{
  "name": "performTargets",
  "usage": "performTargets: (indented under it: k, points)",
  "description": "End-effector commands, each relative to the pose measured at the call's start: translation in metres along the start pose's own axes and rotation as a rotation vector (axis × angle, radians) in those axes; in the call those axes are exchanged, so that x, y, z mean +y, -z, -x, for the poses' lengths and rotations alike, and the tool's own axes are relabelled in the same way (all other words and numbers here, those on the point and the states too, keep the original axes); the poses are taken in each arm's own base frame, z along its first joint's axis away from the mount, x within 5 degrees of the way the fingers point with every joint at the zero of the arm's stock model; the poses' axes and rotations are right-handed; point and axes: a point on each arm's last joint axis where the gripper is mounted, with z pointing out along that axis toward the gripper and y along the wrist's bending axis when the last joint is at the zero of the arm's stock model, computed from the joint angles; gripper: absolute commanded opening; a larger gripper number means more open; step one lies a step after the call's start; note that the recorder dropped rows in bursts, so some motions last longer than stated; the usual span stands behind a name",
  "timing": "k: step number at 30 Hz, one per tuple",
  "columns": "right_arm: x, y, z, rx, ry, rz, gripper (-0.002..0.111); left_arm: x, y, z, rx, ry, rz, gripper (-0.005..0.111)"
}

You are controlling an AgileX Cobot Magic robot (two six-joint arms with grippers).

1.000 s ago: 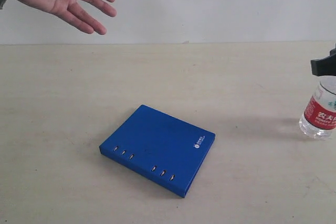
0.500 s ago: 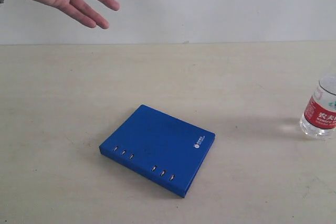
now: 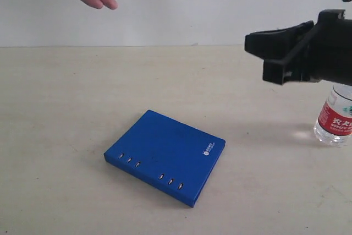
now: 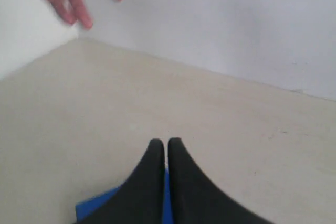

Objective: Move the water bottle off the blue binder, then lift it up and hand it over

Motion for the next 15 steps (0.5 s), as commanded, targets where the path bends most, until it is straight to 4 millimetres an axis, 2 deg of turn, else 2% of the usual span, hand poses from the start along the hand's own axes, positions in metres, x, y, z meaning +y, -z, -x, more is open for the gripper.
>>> performTargets:
  k: [1,5,6,7,8,11,15]
  points:
    - [-0.022,0.018,0.000,-0.199,-0.396,-0.267,0.000,0.000,-0.001,0.000,0.001,-0.006,0.001,0.004]
    - [-0.036,0.051,-0.007,-0.486,-0.901,-0.453,0.000,0.000,-0.001,0.000,0.001,-0.006,0.001,0.004]
    - [-0.037,0.057,-0.011,-0.509,-0.921,-0.484,0.000,0.000,-0.001,0.000,0.001,-0.006,0.001,0.004]
    - [-0.037,0.063,-0.014,-0.515,-0.883,-0.518,0.000,0.000,-0.001,0.000,0.001,-0.006,0.001,0.004]
    - [-0.036,0.067,-0.016,-0.491,-0.771,-0.545,0.000,0.000,-0.001,0.000,0.001,-0.006,0.001,0.004]
    - [-0.027,0.073,-0.022,-0.312,-0.290,-0.577,0.000,0.000,-0.001,0.000,0.001,-0.006,0.001,0.004]
    - [-0.018,0.081,-0.028,-0.209,-0.056,-0.572,0.000,0.000,-0.001,0.000,0.001,-0.006,0.001,0.004]
